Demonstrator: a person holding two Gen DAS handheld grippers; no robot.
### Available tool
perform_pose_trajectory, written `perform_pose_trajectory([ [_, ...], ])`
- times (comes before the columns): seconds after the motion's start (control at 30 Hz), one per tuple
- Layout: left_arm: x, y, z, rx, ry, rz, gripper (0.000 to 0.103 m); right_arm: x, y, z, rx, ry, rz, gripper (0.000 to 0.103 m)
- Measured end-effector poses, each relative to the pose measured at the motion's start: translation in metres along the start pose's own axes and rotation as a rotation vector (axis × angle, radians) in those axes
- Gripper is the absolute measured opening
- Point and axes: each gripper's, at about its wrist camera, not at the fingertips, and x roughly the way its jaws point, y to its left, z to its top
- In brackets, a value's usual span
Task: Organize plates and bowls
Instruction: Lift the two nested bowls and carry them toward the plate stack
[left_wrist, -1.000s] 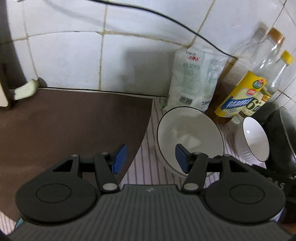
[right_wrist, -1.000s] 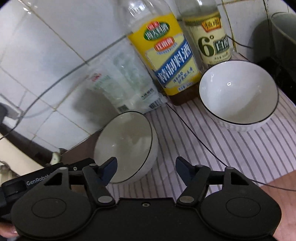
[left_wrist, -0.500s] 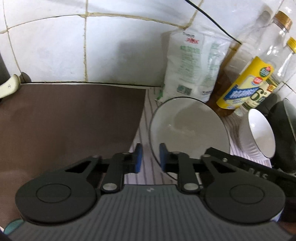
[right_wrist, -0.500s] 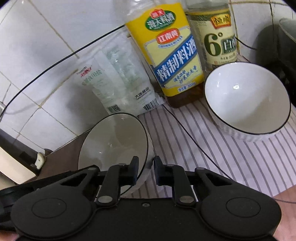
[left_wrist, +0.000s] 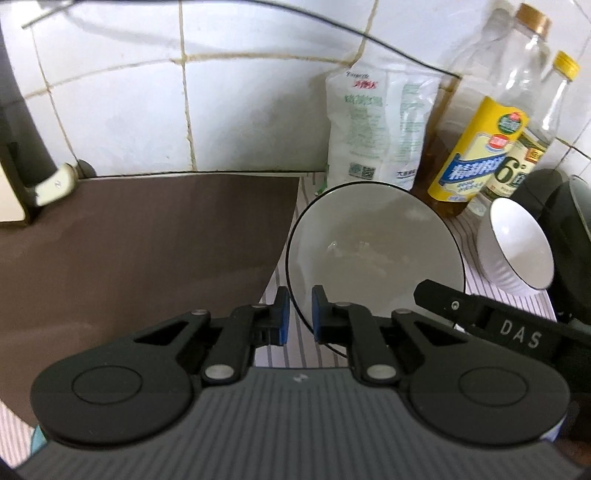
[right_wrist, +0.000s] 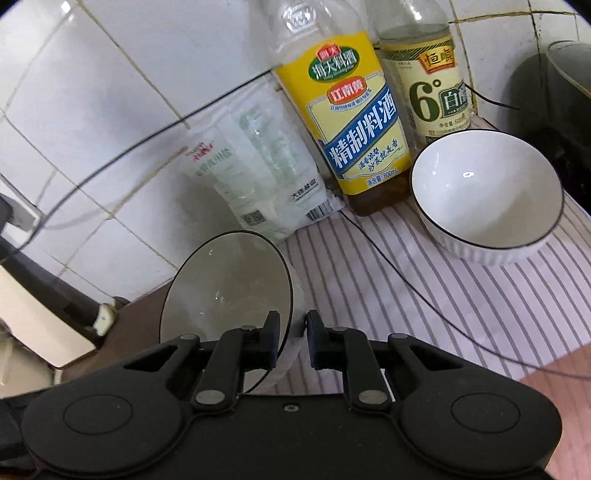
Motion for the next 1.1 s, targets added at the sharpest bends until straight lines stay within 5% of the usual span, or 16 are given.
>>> perform_pose_trajectory([
  [0.7,-0.114,-0.029,-0.042,0.081,0.004,0.014,0.011,-0.114,0.007,-0.042,0.040,-0.015,0.074,0.019],
  [1.1,-0.136,-0.049,-0.080,0.113,0.040,-0.006,0.011,-0.152,-0.009,-0.072,0.035,-0.013,0.048,0.019],
])
